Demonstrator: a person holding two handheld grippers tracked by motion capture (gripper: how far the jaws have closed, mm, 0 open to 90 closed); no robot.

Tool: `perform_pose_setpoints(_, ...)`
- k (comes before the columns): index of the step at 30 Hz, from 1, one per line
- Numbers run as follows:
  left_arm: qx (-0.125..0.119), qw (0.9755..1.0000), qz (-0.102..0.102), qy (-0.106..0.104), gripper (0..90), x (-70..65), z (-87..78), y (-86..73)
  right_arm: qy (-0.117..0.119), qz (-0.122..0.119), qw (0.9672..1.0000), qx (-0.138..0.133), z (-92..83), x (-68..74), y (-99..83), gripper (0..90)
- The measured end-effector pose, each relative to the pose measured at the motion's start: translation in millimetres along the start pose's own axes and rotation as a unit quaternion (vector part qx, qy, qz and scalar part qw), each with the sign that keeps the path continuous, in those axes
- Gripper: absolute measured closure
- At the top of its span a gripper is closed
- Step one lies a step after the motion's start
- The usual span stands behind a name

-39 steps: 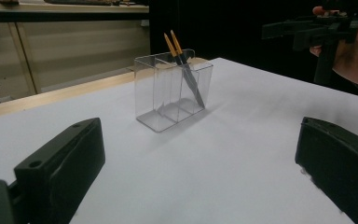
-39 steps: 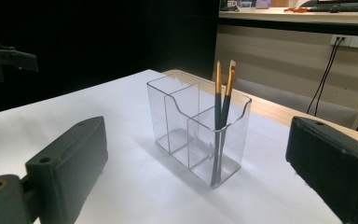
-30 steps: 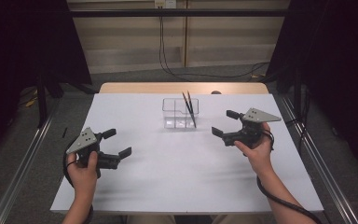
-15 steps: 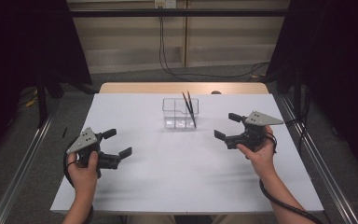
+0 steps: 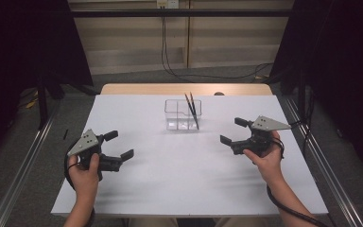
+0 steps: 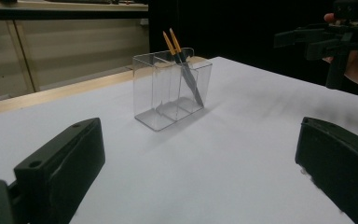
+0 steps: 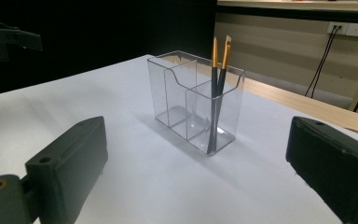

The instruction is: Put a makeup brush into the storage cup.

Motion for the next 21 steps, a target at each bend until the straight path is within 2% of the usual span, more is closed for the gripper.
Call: perform_pose_setpoints(21, -0.001, 1.0, -0.001, -0.001, 1.3, -0.6, 0.6, 0.2, -0.008, -0.002, 0.9999, 0.006, -19.2, 2.0, -6.5, 5.2)
Point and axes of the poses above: each handheld gripper's, and its own axes: z roughly forward along the jaws, y roughly out of its top, x roughly to its left, the point moved 3 cm from there along z, roughly forward along the jaws, and after that the axes turned 1 degree about -z, right-handed, at the moved point
